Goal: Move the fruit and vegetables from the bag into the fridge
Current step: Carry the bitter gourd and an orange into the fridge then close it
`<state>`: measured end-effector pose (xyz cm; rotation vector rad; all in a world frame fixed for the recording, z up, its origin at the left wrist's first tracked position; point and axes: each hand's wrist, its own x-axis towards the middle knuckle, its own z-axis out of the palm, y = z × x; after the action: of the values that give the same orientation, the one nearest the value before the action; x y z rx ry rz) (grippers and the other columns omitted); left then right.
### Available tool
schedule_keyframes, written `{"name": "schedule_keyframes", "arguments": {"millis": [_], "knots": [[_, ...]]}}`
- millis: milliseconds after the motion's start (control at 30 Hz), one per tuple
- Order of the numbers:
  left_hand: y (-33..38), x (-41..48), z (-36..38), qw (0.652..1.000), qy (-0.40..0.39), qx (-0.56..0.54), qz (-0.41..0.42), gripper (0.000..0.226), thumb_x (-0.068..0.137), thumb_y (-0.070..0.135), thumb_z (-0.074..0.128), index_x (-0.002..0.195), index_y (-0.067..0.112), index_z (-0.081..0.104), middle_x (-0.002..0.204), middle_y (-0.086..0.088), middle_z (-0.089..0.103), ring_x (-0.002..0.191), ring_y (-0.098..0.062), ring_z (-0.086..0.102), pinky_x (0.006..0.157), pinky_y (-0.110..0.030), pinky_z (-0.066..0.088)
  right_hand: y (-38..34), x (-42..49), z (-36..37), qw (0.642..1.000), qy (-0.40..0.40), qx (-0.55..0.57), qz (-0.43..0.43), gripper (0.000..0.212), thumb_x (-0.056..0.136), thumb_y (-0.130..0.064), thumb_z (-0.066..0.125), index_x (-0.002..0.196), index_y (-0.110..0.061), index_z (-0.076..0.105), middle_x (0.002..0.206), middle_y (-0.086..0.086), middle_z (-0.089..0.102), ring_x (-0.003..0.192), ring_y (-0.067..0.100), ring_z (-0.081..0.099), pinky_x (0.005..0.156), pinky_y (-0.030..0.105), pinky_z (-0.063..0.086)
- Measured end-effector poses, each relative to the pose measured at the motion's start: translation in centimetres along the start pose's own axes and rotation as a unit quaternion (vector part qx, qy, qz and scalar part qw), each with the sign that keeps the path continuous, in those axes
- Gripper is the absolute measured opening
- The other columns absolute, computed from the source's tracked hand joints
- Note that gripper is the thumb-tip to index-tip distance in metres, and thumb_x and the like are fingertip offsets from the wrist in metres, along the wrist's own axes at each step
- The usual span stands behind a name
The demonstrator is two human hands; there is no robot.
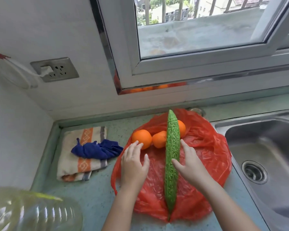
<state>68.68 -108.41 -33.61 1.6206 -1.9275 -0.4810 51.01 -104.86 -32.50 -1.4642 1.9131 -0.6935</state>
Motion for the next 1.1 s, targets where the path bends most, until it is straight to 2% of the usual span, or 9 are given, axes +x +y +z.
{"name": "schedule_keyframes", "arguments": {"millis": [267,400,533,600,700,800,900,1000,1100], "knots": [[-1.6,4.4,2.7,0.998,-0.045,0.023,-0.039,0.05,0.081,0.02,0.066,0.127,0.01,0.051,0.137,-0.009,0.046,0.127,-0.025,0.039,0.106,-0.038,0.028,0.6,3.0,1.6,0.999,-0.005,0.043,0.03,0.087,0.085,-0.027,0.062,0.146,-0.02,0.0,0.144,0.007,0.025,0.13,0.02,0.031,0.1,0.028,0.03],[-2.1,5.7,3.9,0.998,-0.055,0.017,-0.033,0.054,0.078,0.019,0.069,0.128,0.01,0.051,0.138,-0.011,0.043,0.128,-0.029,0.037,0.106,-0.042,0.031,1.0,3.8,2.1,0.999,-0.003,0.026,0.021,0.09,0.085,-0.027,0.061,0.144,-0.023,-0.007,0.143,0.007,0.026,0.128,0.021,0.035,0.094,0.025,0.032],[-2.6,6.7,4.7,0.997,-0.052,0.029,-0.04,0.059,0.076,0.018,0.071,0.129,0.01,0.049,0.14,-0.014,0.037,0.129,-0.032,0.032,0.105,-0.045,0.032,1.1,4.0,2.5,0.998,-0.008,0.056,0.025,0.089,0.087,-0.027,0.059,0.143,-0.03,-0.01,0.144,0.002,0.024,0.126,0.019,0.037,0.089,0.022,0.033],[-2.8,7.2,5.1,0.996,-0.059,0.041,-0.046,0.062,0.076,0.019,0.071,0.132,0.011,0.045,0.142,-0.015,0.034,0.13,-0.033,0.029,0.106,-0.045,0.029,1.1,4.0,2.7,0.996,-0.007,0.077,0.032,0.088,0.087,-0.026,0.059,0.143,-0.032,-0.01,0.139,-0.004,0.025,0.124,0.016,0.038,0.086,0.018,0.031],[-3.1,7.7,5.4,0.994,-0.069,0.053,-0.063,0.069,0.078,0.023,0.069,0.138,0.016,0.036,0.144,-0.014,0.029,0.131,-0.032,0.026,0.105,-0.043,0.028,1.2,4.1,2.9,0.994,-0.001,0.11,0.029,0.088,0.086,-0.022,0.061,0.14,-0.036,-0.007,0.126,-0.014,0.023,0.114,0.001,0.033,0.086,0.01,0.025],[-3.1,8.1,5.6,0.992,-0.072,0.051,-0.087,0.073,0.079,0.026,0.068,0.141,0.019,0.03,0.144,-0.014,0.027,0.131,-0.032,0.025,0.105,-0.042,0.028,1.3,4.1,3.1,0.992,0.004,0.125,0.03,0.088,0.085,-0.019,0.062,0.138,-0.038,-0.005,0.123,-0.015,0.023,0.107,-0.005,0.027,0.084,0.005,0.022],[-3.1,8.3,5.4,0.992,-0.068,0.047,-0.095,0.074,0.078,0.028,0.07,0.14,0.02,0.031,0.142,-0.013,0.03,0.129,-0.031,0.027,0.103,-0.041,0.029,1.3,4.2,3.2,0.99,0.009,0.134,0.035,0.087,0.084,-0.017,0.063,0.141,-0.034,-0.001,0.123,-0.014,0.024,0.108,-0.005,0.027,0.083,0.001,0.02],[-3.2,8.1,5.1,0.993,-0.058,0.041,-0.092,0.073,0.074,0.029,0.073,0.137,0.019,0.037,0.138,-0.013,0.035,0.126,-0.031,0.031,0.102,-0.041,0.03,1.4,4.1,3.2,0.989,0.019,0.141,0.034,0.087,0.083,-0.015,0.065,0.142,-0.032,0.003,0.123,-0.013,0.026,0.11,-0.004,0.028,0.077,-0.01,0.017],[-3.1,7.6,4.7,0.996,-0.038,0.024,-0.081,0.072,0.07,0.028,0.076,0.133,0.018,0.043,0.132,-0.012,0.04,0.121,-0.031,0.037,0.097,-0.043,0.035,1.4,3.8,3.0,0.988,0.028,0.152,0.032,0.087,0.083,-0.015,0.065,0.143,-0.032,0.005,0.125,-0.015,0.025,0.111,-0.003,0.028,0.075,-0.012,0.017]]}}
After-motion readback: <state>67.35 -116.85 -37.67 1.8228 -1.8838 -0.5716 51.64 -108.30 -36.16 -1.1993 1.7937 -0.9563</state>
